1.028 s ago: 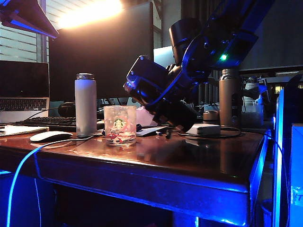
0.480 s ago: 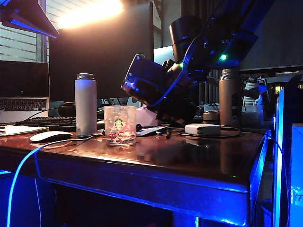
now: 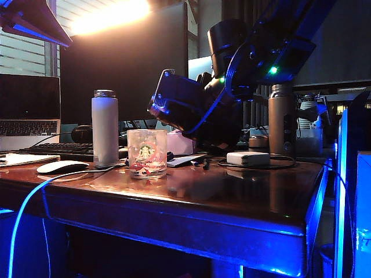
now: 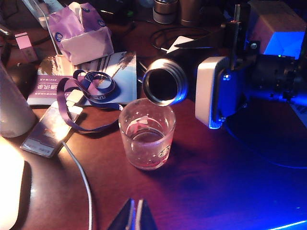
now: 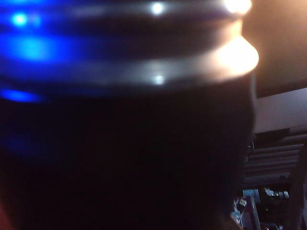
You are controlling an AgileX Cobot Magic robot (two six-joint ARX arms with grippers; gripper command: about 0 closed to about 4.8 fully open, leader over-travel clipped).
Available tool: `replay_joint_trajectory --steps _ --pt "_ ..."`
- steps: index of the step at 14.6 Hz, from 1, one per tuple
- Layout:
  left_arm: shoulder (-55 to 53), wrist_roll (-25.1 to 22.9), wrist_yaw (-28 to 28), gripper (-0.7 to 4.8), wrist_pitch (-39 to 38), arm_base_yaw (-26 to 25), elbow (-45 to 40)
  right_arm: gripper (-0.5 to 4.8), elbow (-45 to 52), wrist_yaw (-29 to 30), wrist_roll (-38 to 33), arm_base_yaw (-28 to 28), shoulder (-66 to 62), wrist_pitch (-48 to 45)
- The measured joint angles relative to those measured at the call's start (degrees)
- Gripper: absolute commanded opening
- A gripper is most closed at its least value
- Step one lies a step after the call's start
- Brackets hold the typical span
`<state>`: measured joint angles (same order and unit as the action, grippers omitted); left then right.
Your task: Pick up the black thermos, pour a little water from inside into the glass cup, then place the black thermos back on the table.
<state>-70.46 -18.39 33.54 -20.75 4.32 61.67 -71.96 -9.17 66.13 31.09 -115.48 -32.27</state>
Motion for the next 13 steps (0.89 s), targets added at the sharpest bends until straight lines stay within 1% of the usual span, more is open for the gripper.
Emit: replay_joint_trajectory --steps 3,6,8,13 --pt "0.0 0.1 1.0 0.31 -0.1 0.0 0.0 1.57 -0.1 -1.6 0.7 0.0 -0.9 -1.4" --pt "0.0 0.2 1.0 0.31 -0.1 0.0 0.0 1.57 -3.0 -3.5 2.5 0.4 -3.5 -1.2" --pt "0.0 0.2 1.2 0.31 -0.2 0.0 0.0 1.57 -4.3 -3.6 2.9 0.6 -3.6 -1.4" --pt "0.0 0.2 1.2 0.31 -0.3 0.0 0.0 1.57 -4.4 -4.2 8.5 0.5 -3.6 -1.9"
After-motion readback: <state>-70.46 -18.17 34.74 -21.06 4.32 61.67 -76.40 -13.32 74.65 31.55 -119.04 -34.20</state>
